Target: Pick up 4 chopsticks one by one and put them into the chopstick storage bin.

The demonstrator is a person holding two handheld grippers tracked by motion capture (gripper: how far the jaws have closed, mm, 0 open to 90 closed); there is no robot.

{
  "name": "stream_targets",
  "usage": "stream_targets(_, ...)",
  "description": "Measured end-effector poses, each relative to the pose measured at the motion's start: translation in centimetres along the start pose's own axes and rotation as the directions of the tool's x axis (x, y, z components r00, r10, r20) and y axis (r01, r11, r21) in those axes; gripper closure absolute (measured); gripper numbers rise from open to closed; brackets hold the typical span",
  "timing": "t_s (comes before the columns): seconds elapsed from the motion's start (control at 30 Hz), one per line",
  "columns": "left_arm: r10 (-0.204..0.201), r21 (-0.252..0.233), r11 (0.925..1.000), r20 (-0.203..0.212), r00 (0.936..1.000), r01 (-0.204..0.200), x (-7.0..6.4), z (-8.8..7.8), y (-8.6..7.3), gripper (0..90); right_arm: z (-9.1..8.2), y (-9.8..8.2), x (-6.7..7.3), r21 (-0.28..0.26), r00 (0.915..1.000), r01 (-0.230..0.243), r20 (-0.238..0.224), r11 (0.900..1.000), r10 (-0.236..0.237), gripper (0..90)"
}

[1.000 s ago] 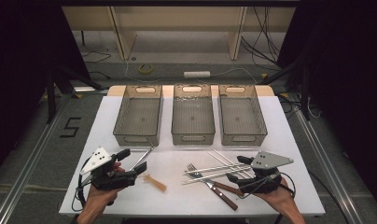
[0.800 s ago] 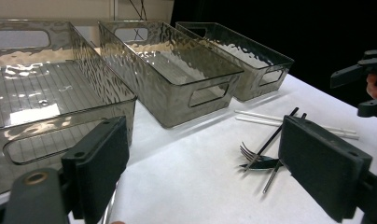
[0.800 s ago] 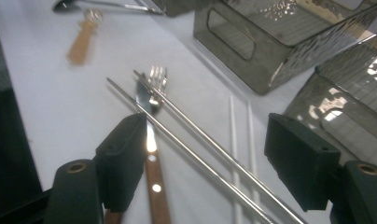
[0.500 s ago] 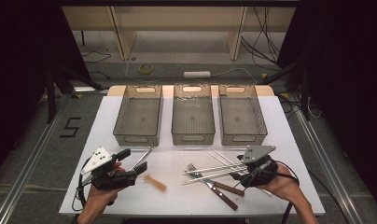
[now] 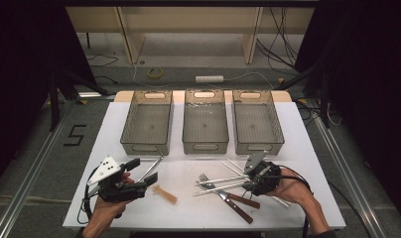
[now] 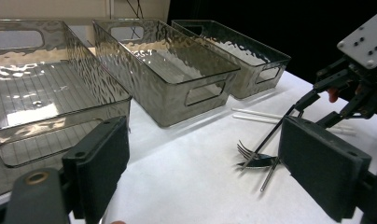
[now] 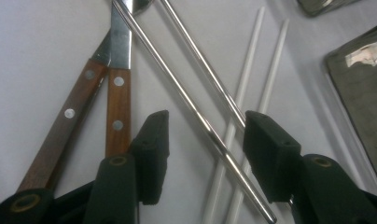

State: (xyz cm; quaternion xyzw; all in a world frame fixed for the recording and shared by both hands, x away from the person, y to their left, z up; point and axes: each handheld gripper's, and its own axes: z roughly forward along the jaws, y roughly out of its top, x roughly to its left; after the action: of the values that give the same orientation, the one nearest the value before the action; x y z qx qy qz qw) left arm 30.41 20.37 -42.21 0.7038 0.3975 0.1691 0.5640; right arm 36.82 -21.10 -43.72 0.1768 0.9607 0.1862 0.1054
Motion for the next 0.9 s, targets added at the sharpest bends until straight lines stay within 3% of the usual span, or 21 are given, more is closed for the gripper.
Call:
stream_targets(0.2,-0.003,0.0,1.0,0.0,1.0,0.003,0.1,0.0,0.0,16.3,1.2,0.9,0.1,0.051,0.9984,0.056,-0.01,0.997,-0.056,58.4)
stream_targets(0.57,-0.004,0.007,1.0,-0.01,0.9999,0.004,0.1,0.1,0.0,16.4,2.0,1.5,0.4,0.067,0.9933,0.115,-0.021,0.991,-0.114,64.9)
stream_targets(0.9,-0.005,0.012,0.9999,-0.014,0.9999,0.005,0.1,0.1,0.0,16.5,2.9,2.3,0.4,0.107,0.9838,0.177,-0.046,0.978,-0.173,71.0)
